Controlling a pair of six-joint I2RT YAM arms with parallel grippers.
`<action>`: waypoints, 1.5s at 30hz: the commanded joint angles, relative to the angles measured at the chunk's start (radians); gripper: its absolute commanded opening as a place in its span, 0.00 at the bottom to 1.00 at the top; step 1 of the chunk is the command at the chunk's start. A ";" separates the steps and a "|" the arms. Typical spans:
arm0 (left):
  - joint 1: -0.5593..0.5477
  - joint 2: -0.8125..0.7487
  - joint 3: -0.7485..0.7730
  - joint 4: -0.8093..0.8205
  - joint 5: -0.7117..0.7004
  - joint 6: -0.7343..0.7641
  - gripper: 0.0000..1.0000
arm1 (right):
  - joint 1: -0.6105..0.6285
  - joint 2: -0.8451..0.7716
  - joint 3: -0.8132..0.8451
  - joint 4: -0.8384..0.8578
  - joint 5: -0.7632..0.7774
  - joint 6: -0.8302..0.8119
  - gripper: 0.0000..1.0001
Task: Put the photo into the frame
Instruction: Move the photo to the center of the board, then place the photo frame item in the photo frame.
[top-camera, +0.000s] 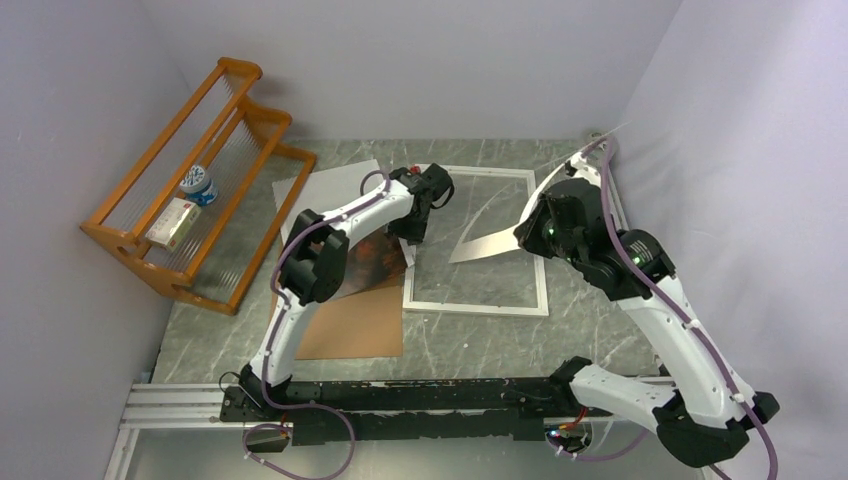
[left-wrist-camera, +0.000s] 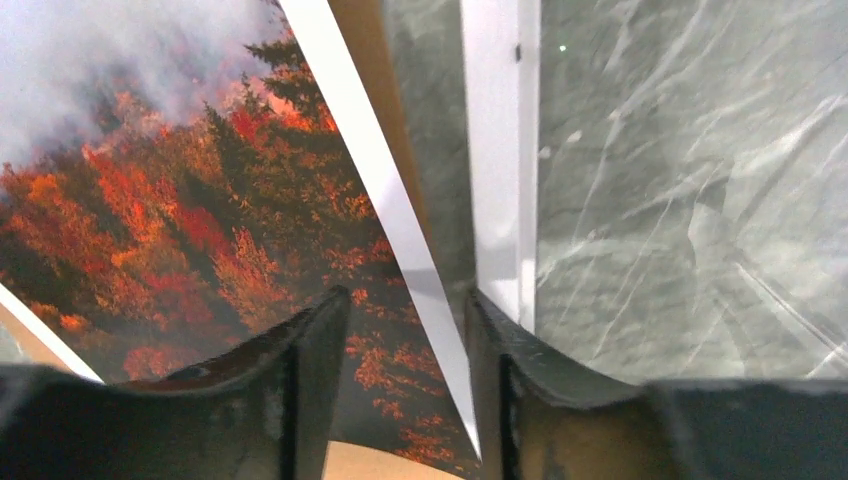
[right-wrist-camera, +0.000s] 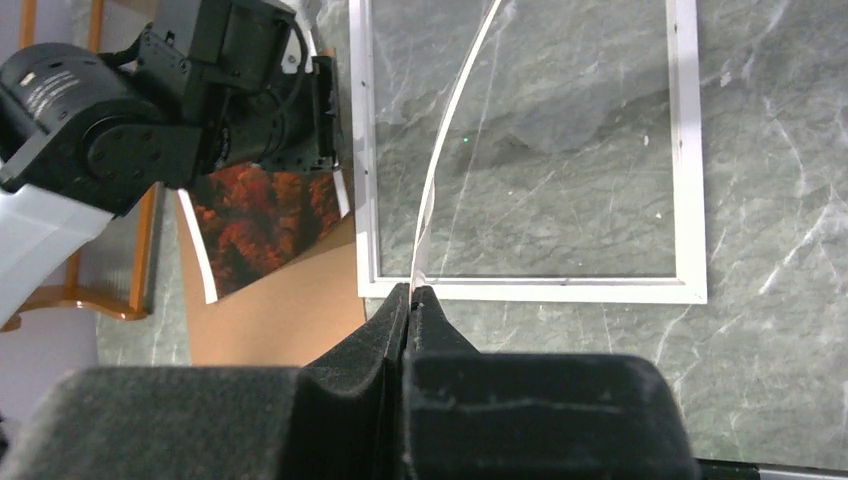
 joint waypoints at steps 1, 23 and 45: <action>0.008 -0.141 -0.097 -0.002 0.042 -0.027 0.47 | -0.005 0.027 0.050 0.083 -0.039 -0.056 0.00; 0.334 -0.595 -0.452 0.099 0.305 -0.160 0.74 | -0.032 0.411 0.484 0.274 -0.411 -0.213 0.00; 0.445 -0.606 -0.589 0.186 0.456 -0.145 0.70 | -0.541 0.127 -0.592 0.383 -0.720 -0.131 0.00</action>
